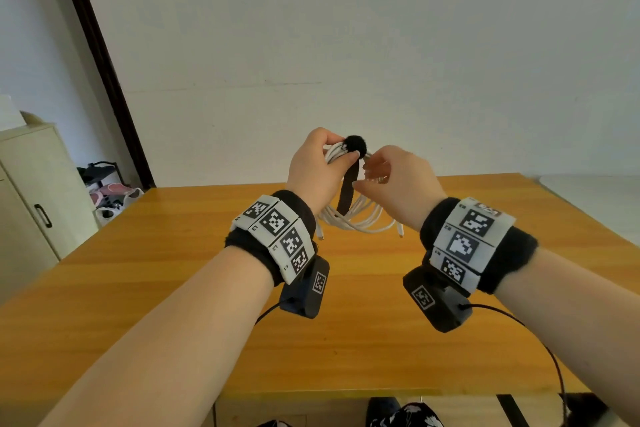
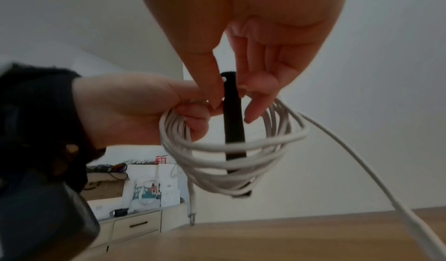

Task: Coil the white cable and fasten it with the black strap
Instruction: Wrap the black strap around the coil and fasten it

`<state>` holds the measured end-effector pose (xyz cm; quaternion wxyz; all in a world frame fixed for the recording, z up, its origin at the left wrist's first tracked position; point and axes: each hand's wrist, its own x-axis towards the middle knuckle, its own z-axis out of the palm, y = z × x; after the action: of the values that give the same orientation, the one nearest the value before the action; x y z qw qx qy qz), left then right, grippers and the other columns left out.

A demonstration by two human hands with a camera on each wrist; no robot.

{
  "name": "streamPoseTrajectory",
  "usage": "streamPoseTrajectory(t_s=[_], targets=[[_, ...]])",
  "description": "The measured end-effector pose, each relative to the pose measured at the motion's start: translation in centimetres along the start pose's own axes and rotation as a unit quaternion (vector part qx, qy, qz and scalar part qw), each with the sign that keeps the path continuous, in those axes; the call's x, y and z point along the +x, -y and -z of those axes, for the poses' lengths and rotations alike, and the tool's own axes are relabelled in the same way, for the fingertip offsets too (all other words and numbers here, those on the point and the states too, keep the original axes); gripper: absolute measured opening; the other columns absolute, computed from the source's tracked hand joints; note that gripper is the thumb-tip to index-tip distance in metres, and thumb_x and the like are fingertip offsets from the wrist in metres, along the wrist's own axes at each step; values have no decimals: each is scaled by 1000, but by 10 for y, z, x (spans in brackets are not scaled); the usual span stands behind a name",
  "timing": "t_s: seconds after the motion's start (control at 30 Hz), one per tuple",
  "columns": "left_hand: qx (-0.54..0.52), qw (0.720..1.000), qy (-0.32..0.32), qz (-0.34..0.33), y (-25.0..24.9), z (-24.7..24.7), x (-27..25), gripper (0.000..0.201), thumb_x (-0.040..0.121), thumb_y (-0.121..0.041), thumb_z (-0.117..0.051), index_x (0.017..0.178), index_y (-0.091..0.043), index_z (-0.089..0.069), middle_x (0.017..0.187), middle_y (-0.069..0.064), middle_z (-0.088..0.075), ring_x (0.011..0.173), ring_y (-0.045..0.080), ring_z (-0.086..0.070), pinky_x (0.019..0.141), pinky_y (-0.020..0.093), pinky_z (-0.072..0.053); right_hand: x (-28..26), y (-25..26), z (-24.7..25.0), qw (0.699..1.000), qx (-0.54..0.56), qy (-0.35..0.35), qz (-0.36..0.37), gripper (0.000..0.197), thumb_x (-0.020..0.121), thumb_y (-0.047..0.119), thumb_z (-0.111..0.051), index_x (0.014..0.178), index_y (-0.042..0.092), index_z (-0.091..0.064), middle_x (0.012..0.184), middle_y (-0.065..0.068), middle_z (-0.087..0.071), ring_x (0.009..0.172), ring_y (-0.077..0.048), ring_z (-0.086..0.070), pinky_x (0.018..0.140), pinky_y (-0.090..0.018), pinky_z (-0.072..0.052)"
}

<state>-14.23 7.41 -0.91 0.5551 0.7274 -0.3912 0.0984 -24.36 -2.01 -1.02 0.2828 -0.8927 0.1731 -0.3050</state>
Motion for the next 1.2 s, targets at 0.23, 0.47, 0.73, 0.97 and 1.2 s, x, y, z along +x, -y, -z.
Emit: streamPoseTrajectory(t_s=[0.23, 0.47, 0.73, 0.97, 1.2], targets=[[-4, 1000, 3, 14, -3, -1, 0, 18, 88, -26, -62, 98, -19, -49, 83, -15, -49, 79, 5, -49, 63, 9, -37, 0, 4, -18, 999, 34, -31, -24, 38, 77, 25, -70, 102, 16, -43, 77, 11, -53, 72, -11, -55, 67, -28, -49], [-6, 1000, -9, 26, -4, -2, 0, 22, 90, -26, -59, 106, -12, -53, 94, -6, -53, 85, 9, -49, 64, 8, -37, 0, 8, -15, 996, 66, -57, 25, 26, 81, 9, -54, 102, 15, -41, 84, 1, -53, 68, -19, -53, 60, -32, -47], [32, 999, -1, 6, -3, -4, 1, 26, 91, -24, -58, 110, -7, -53, 98, -1, -54, 87, 13, -49, 62, 21, -34, -1, 2, -2, 997, -17, -55, 50, 30, 85, 11, -59, 114, 11, -60, 104, -6, -66, 90, -20, -61, 74, -25, -47], [70, 997, 13, 3, 6, 0, 3, 20, 90, -25, -57, 105, -12, -54, 100, 6, -68, 83, 15, -54, 62, 20, -34, -2, -2, 16, 984, -62, -121, 116, 19, 92, 17, -52, 98, 11, -70, 93, -5, -67, 85, -20, -60, 73, -29, -46], [103, 992, 69, -32, -1, 0, -2, 17, 91, -23, -56, 103, -11, -57, 92, 1, -64, 80, 15, -55, 60, 15, -37, 12, -9, 18, 978, -64, -155, 124, 18, 91, 19, -54, 97, 12, -70, 94, -6, -64, 86, -22, -58, 74, -31, -47]])
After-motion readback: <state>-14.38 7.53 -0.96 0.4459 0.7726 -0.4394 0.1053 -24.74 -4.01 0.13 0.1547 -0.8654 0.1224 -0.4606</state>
